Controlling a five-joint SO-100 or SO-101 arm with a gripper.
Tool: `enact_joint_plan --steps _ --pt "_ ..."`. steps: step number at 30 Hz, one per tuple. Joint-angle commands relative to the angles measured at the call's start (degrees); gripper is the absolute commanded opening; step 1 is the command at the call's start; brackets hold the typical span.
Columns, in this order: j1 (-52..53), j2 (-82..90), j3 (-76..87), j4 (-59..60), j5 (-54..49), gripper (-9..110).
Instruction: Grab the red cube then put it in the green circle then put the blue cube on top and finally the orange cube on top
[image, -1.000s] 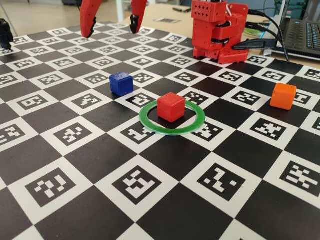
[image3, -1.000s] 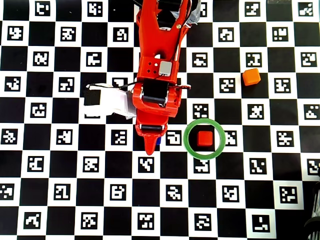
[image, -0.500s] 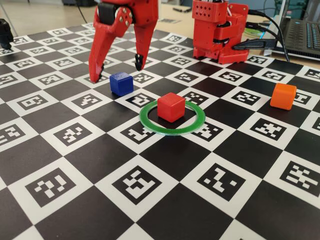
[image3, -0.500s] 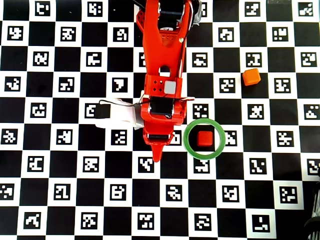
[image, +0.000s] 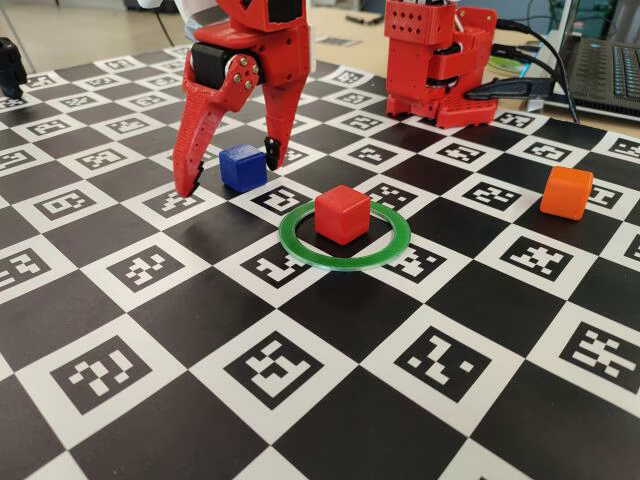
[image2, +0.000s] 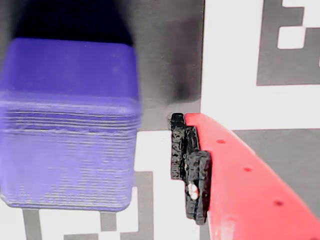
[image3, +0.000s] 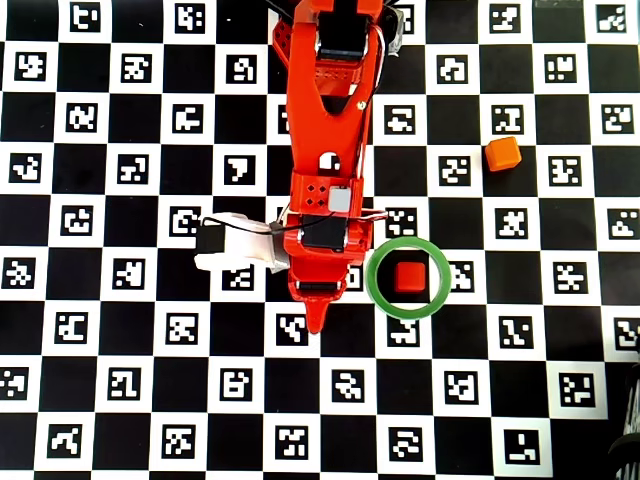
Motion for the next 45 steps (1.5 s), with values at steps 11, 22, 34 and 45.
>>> enact_joint_plan --steps 11,22,34,45 --pt "2.3 1.5 -1.5 -0.6 0.5 52" --pt "1.8 2.0 -0.4 -1.3 5.0 52" --pt "1.6 2.2 0.1 -1.7 6.0 51" --pt "1.3 2.4 0.1 -1.9 6.1 21"
